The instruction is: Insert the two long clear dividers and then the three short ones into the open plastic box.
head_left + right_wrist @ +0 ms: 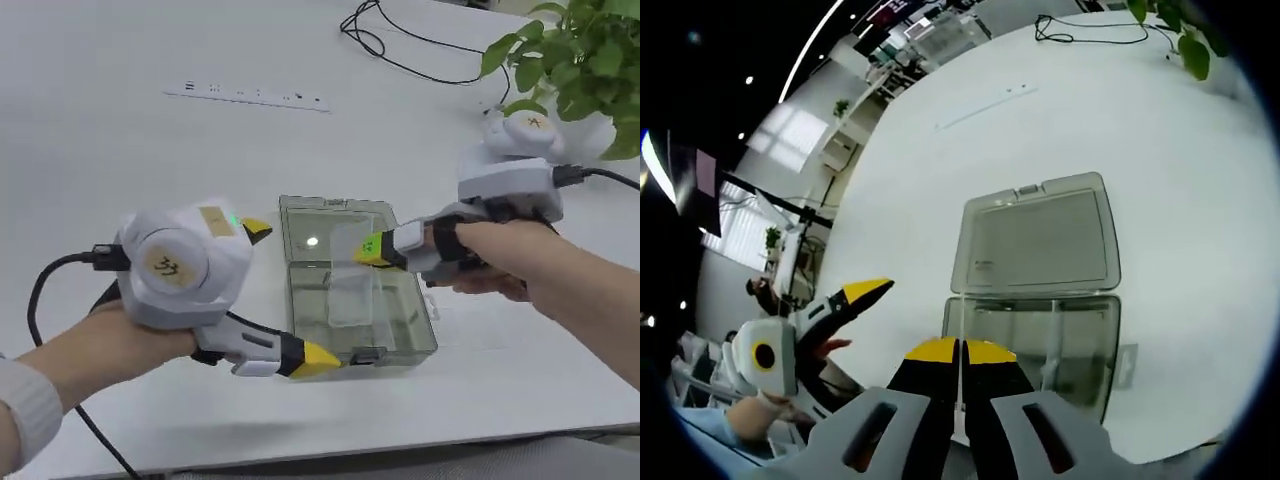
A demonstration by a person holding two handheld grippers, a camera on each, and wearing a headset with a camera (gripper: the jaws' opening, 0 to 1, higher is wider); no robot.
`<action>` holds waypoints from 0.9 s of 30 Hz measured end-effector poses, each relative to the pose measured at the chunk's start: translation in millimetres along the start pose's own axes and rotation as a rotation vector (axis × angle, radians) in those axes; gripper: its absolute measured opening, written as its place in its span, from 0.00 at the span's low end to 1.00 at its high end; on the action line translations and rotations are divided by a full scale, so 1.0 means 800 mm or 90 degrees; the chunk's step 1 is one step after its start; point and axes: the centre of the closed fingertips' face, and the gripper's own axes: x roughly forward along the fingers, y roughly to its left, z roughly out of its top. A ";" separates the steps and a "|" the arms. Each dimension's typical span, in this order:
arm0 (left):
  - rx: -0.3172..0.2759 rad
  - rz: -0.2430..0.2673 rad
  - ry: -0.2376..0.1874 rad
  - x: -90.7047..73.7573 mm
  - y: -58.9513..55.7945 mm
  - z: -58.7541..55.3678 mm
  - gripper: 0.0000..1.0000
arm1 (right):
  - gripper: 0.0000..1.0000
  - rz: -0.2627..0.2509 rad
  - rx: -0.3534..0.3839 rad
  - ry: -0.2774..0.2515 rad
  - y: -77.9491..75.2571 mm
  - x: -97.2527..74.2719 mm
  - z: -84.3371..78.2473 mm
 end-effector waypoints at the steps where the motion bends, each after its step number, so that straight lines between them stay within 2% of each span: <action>1: 0.002 -0.001 0.002 -0.001 0.000 -0.002 1.00 | 0.01 -0.015 0.009 0.019 -0.003 0.001 -0.004; 3: 0.012 -0.004 0.010 -0.001 0.001 -0.009 1.00 | 0.01 -0.032 0.020 0.038 -0.001 0.005 -0.007; 6: 0.022 -0.006 0.020 -0.002 0.002 -0.018 1.00 | 0.01 -0.071 0.020 0.071 -0.010 0.009 -0.009; 9: 0.013 0.000 0.017 -0.005 0.006 -0.024 1.00 | 0.01 -0.104 0.015 0.097 -0.009 0.016 -0.013; 10: 0.009 0.002 0.014 -0.007 0.007 -0.024 1.00 | 0.01 -0.115 0.031 0.114 -0.008 0.016 -0.020; 12: 0.004 0.004 0.012 -0.009 0.009 -0.028 1.00 | 0.01 -0.117 0.028 0.111 -0.006 0.023 -0.020; 15: -0.001 0.010 0.007 -0.013 0.009 -0.033 1.00 | 0.01 -0.131 0.033 0.129 -0.008 0.032 -0.024; 16: -0.004 0.011 0.005 -0.014 0.009 -0.033 1.00 | 0.01 -0.136 0.035 0.139 -0.009 0.032 -0.027; 18: -0.012 0.013 0.001 -0.015 0.008 -0.035 1.00 | 0.01 -0.148 0.038 0.135 -0.010 0.028 -0.026; 20: -0.011 0.015 -0.001 -0.015 0.007 -0.036 1.00 | 0.01 -0.152 0.039 0.128 -0.012 0.027 -0.024; 27: -0.021 0.012 -0.013 -0.013 0.003 -0.036 1.00 | 0.01 -0.163 0.066 0.137 -0.023 0.028 -0.032</action>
